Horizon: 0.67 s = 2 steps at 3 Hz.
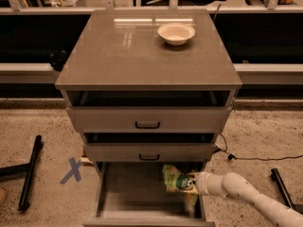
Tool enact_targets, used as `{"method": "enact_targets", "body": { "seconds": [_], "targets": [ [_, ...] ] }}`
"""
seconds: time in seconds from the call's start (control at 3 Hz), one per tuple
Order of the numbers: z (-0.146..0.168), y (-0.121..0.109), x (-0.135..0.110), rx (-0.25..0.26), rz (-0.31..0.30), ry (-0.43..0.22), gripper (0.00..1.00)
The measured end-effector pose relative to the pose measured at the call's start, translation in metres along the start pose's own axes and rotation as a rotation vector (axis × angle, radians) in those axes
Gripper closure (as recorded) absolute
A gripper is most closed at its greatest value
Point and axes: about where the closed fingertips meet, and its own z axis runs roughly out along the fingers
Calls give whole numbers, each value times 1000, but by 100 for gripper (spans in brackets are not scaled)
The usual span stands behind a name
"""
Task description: Pick green rice chip bag from bottom drawer and place on counter
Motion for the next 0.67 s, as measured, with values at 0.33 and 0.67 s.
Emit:
{"method": "enact_targets", "body": {
  "seconds": [0.33,0.67],
  "targets": [
    [-41,-22,-30,71,-43,-34,100],
    [-95,-47,-77,148,-118,-51,100]
  ]
}}
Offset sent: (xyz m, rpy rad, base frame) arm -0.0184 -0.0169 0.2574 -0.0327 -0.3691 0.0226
